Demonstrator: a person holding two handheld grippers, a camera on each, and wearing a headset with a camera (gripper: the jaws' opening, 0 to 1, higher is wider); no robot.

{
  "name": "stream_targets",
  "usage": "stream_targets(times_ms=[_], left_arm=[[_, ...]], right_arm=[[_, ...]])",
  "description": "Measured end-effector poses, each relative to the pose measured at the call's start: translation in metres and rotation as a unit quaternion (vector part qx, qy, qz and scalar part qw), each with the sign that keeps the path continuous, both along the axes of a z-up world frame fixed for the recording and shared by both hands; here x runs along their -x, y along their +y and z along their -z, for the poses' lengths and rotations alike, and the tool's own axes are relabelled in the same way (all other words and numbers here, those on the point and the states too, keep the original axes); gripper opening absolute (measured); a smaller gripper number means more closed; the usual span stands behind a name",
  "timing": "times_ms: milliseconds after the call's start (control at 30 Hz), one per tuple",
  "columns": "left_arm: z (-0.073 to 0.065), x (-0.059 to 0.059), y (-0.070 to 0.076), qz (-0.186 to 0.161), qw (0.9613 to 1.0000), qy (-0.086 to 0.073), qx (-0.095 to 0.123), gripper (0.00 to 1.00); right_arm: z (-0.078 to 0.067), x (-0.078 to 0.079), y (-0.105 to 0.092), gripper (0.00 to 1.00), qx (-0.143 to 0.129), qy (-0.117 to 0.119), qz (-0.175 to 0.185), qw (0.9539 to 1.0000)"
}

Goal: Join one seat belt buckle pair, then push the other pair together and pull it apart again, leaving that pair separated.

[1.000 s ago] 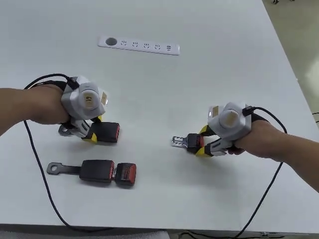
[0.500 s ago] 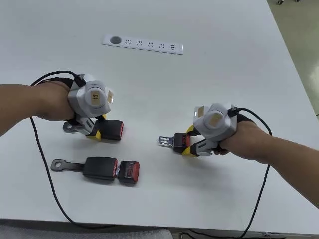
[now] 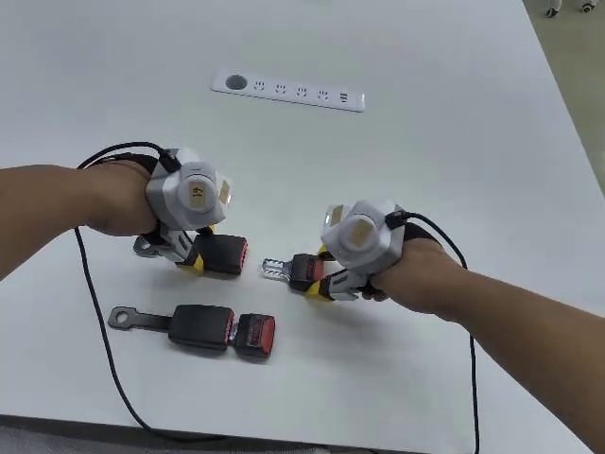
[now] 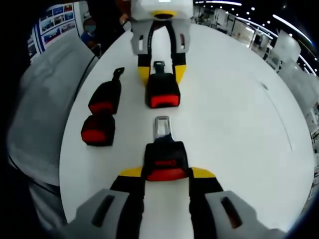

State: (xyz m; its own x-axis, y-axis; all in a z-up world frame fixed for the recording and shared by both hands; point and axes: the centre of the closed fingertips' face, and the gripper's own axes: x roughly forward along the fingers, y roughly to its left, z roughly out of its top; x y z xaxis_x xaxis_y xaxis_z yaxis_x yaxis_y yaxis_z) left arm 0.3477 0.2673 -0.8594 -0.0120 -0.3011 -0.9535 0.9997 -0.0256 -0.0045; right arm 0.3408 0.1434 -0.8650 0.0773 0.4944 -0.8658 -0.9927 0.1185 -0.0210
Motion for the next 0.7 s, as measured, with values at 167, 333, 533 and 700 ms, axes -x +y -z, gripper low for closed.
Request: stream_targets(times_ms=[167,333,533,700], left_arm=[[0.0,0.0,0.0,0.002,1.0,0.0,-0.001,0.32],[0.001,-0.001,0.0,0.001,1.0,0.0,0.0,0.32],[0.001,-0.001,-0.001,0.001,1.0,0.0,0.0,0.32],[0.001,-0.001,-0.002,0.003,1.0,0.0,-0.001,0.32]], right_arm=[[0.001,-0.004,0.013,0.34,-0.001,0.002,-0.001,1.0],[0.0,-0.005,0.02,0.34,-0.002,0.002,-0.001,1.0],[0.0,-0.006,0.019,0.34,-0.013,0.004,-0.004,0.9999],[-0.001,-0.006,0.029,0.34,-0.02,-0.002,-0.006,0.9998]])
